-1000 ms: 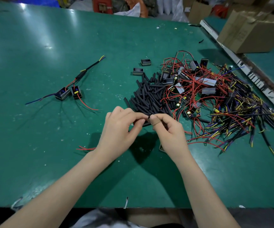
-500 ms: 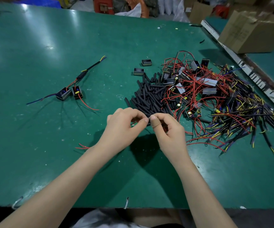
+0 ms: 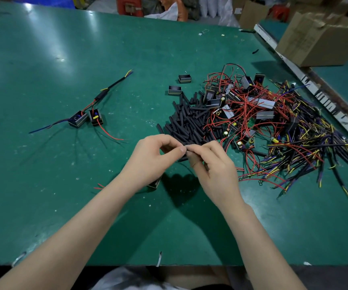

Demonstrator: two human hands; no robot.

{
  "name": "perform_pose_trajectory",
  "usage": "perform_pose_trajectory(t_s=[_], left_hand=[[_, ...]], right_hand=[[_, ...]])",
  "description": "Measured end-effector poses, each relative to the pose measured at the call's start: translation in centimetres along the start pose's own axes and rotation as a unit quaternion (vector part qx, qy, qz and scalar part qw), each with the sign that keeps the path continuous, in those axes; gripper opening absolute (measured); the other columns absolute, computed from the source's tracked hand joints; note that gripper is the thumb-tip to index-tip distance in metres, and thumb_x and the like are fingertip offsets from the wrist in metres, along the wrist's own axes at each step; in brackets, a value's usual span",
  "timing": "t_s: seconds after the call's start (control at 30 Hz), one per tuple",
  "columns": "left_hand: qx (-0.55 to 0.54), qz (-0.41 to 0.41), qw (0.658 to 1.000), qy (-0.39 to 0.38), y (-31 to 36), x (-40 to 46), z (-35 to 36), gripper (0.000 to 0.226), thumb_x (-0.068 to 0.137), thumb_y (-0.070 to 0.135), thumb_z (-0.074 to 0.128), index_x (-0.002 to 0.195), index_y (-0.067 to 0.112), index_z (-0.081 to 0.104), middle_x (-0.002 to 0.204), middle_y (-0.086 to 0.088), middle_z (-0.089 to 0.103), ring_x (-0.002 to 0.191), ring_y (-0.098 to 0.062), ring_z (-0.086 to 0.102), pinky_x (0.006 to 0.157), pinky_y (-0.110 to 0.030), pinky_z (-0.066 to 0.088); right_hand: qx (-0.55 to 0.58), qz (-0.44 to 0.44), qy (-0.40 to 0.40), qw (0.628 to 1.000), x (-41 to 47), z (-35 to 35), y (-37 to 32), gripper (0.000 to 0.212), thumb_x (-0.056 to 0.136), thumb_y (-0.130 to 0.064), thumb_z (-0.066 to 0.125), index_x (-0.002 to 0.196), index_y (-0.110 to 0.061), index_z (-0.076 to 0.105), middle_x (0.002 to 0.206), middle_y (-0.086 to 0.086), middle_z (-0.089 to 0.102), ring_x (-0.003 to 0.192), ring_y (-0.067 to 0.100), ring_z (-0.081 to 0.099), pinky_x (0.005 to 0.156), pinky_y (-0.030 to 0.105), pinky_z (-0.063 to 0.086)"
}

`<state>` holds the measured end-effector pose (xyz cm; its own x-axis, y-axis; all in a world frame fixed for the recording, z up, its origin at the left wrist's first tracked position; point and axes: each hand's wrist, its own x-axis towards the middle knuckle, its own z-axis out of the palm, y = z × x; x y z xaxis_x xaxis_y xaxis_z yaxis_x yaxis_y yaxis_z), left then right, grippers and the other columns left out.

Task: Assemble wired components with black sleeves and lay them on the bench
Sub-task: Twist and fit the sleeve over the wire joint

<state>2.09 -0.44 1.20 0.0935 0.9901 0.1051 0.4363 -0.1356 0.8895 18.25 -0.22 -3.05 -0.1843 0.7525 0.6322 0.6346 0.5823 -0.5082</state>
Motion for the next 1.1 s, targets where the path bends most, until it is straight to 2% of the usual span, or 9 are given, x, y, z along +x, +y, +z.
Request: perform_pose_trajectory(t_s=[0.07,0.17,0.27,0.37,0.57,0.7,0.8,0.97,1.1], left_hand=[[0.101,0.05,0.994,0.014,-0.3,0.0,-0.1,0.013,0.086,0.028,0.066,0.073,0.031,0.066,0.07,0.019,0.063,0.077,0.001,0.053,0.077,-0.023,0.04],[0.201,0.117,0.971,0.045,-0.5,-0.1,-0.1,0.013,0.087,0.035,0.065,0.078,0.026,0.069,0.074,0.014,0.059,0.083,-0.011,0.047,0.081,-0.039,0.035],[0.188,0.147,0.97,0.042,-0.7,-0.1,-0.4,0.009,0.086,0.029,0.069,0.08,0.023,0.069,0.074,0.016,0.056,0.083,-0.011,0.046,0.079,-0.039,0.035],[0.112,0.157,0.981,-0.001,-1.0,0.0,-1.0,0.005,0.085,0.023,0.07,0.08,0.022,0.069,0.078,0.014,0.061,0.086,-0.015,0.05,0.082,-0.038,0.039],[0.065,0.137,0.988,-0.036,-1.1,0.0,-0.8,0.008,0.083,0.032,0.062,0.077,0.037,0.06,0.079,0.017,0.061,0.087,-0.006,0.05,0.082,-0.019,0.036],[0.052,0.111,0.992,-0.019,-1.3,0.1,-0.6,0.022,0.087,0.018,0.067,0.075,0.035,0.059,0.075,0.017,0.059,0.077,0.007,0.048,0.071,-0.005,0.031],[-0.045,0.029,0.998,-0.032,-1.1,0.3,-0.7,0.017,0.089,0.018,0.065,0.074,0.026,0.063,0.07,0.013,0.059,0.052,0.007,0.046,0.056,-0.009,0.037],[-0.135,-0.038,0.988,-0.069,-0.6,0.4,-0.9,0.012,0.088,0.018,0.064,0.076,0.019,0.068,0.07,0.015,0.064,0.072,0.001,0.056,0.072,-0.01,0.043],[-0.153,-0.06,0.98,-0.115,-0.3,0.6,-0.9,0.015,0.088,0.013,0.062,0.076,0.018,0.068,0.069,0.016,0.064,0.07,0.003,0.054,0.069,-0.006,0.041]], right_hand=[[-0.006,-0.004,-0.022,1.0,0.3,-0.3,0.3,0.016,0.091,-0.015,0.061,0.101,-0.009,0.071,0.084,0.004,0.056,0.067,0.018,0.054,0.051,0.038,0.048],[0.046,0.007,-0.081,0.996,0.9,-0.9,0.5,0.013,0.091,-0.012,0.06,0.098,-0.006,0.07,0.086,0.005,0.053,0.07,0.019,0.052,0.062,0.034,0.047],[0.128,0.085,-0.194,0.969,1.9,-1.7,0.3,0.012,0.095,-0.013,0.057,0.094,-0.017,0.068,0.09,0.008,0.052,0.082,0.015,0.052,0.077,0.021,0.041],[0.208,0.16,-0.301,0.917,3.0,-2.7,0.1,0.02,0.096,-0.016,0.054,0.085,-0.03,0.063,0.088,-0.007,0.053,0.081,-0.001,0.051,0.08,0.015,0.038],[0.199,0.154,-0.355,0.901,3.6,-3.3,-0.2,0.021,0.098,-0.018,0.047,0.085,-0.029,0.059,0.085,-0.011,0.048,0.076,-0.01,0.047,0.076,0.007,0.034],[0.125,0.123,-0.307,0.935,3.2,-2.9,0.2,0.016,0.098,-0.021,0.05,0.087,-0.026,0.061,0.089,-0.01,0.052,0.084,-0.003,0.05,0.08,0.013,0.037],[0.035,0.065,-0.225,0.972,2.6,-2.5,0.4,0.014,0.097,-0.023,0.054,0.096,-0.014,0.065,0.091,-0.004,0.054,0.086,0.013,0.054,0.079,0.032,0.045],[0.011,-0.054,-0.098,0.994,1.8,-2.1,0.5,0.015,0.092,-0.014,0.061,0.104,-0.005,0.066,0.1,0.004,0.06,0.087,0.022,0.06,0.071,0.045,0.05],[-0.02,-0.114,-0.033,0.993,1.7,-1.3,0.6,0.012,0.089,-0.009,0.066,0.099,-0.003,0.071,0.096,0.009,0.064,0.083,0.028,0.063,0.066,0.044,0.051]])
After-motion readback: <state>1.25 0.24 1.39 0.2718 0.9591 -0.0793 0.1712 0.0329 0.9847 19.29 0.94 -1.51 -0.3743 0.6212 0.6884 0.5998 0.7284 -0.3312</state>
